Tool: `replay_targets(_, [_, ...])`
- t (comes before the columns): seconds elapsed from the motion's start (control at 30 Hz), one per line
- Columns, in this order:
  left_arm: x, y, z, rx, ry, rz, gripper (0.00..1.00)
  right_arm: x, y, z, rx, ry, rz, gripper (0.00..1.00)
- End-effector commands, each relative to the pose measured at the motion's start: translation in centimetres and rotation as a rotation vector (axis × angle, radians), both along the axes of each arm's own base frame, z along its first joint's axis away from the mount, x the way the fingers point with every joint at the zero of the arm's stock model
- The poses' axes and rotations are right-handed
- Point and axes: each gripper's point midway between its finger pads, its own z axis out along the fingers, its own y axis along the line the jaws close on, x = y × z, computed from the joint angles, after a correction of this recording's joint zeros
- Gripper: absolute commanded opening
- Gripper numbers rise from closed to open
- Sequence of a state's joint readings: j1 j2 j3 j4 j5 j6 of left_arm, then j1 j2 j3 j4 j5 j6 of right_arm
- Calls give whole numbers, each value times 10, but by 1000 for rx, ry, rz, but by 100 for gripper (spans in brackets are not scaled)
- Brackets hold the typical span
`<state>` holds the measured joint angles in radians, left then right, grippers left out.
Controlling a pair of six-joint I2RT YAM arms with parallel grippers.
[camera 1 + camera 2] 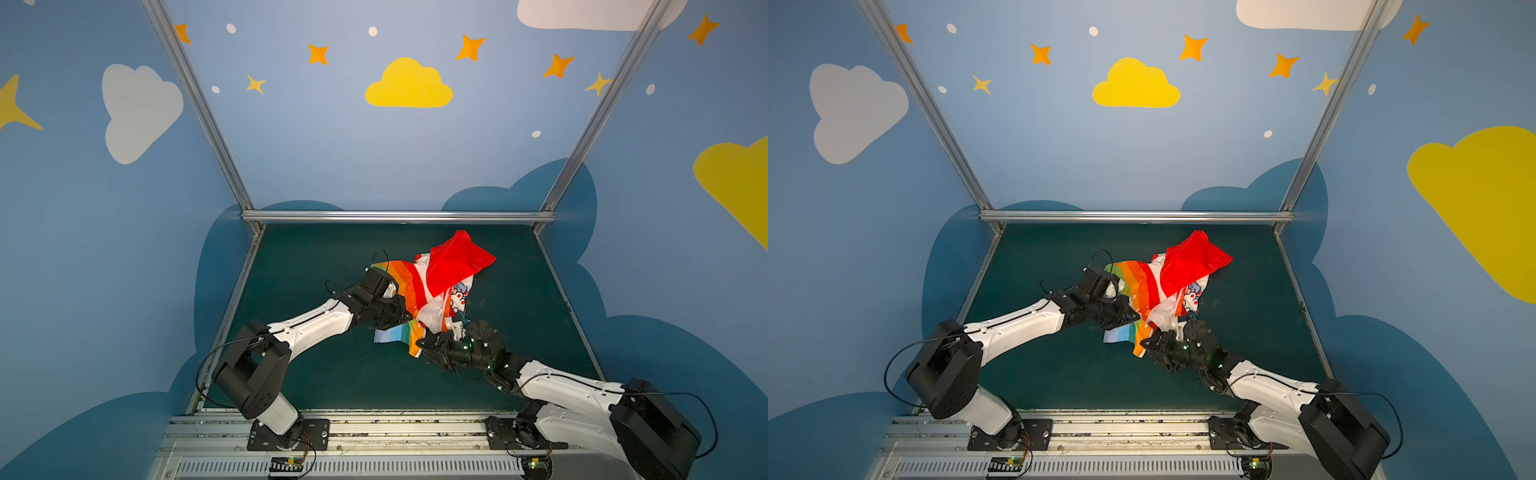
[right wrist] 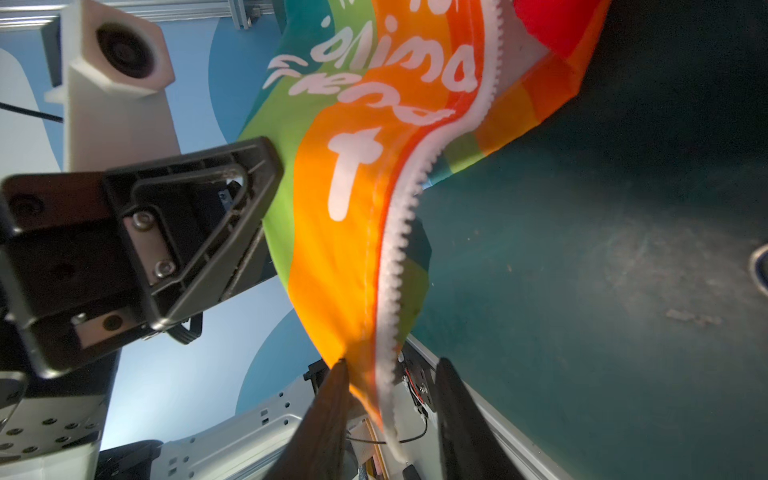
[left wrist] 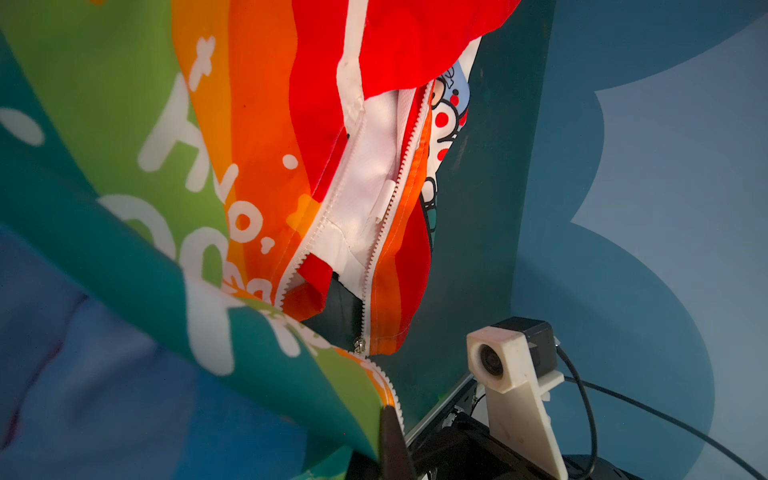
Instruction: Zip up the jacket
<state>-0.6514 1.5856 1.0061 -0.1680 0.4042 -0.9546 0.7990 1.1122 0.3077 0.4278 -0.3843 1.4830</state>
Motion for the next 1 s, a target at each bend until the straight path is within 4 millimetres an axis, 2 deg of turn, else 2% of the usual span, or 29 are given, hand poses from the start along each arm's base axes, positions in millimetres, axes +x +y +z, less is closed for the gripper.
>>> replay_targets(0.0, [4, -3, 13, -33, -21, -4, 3, 2, 7, 21, 41, -47, 15, 32])
replay_targets(0.13, [4, -2, 13, -33, -21, -3, 3, 3, 8, 24, 47, -61, 16, 26])
replay_targets(0.27, [4, -1, 14, -32, -25, -6, 5, 5, 11, 30, 65, -82, 24, 10])
replay_targets(0.3, [4, 0, 13, -31, -25, -5, 15, 5, 12, 30, 62, -86, 30, 4])
replay_targets(0.33, [4, 0, 14, -33, -26, -3, 28, 5, 12, 32, 60, -92, 34, 0])
replay_targets(0.43, [5, 6, 20, -34, -41, 14, 60, 8, 12, 36, 49, -110, 39, 0])
replay_targets(0.53, [6, 19, 34, -25, -81, 50, 74, 14, 14, 43, 54, -126, 42, 0])
replay_targets(0.63, [2, 36, 48, -19, -107, 93, 80, 20, 20, 51, 76, -147, 55, 0])
replay_targets(0.8, [-18, 59, 64, -79, -103, 173, 85, 32, 38, 66, 117, -194, 107, 0])
replay_targets(0.97, [-41, 78, 58, -90, -79, 224, 86, 44, 52, 74, 162, -205, 133, 0])
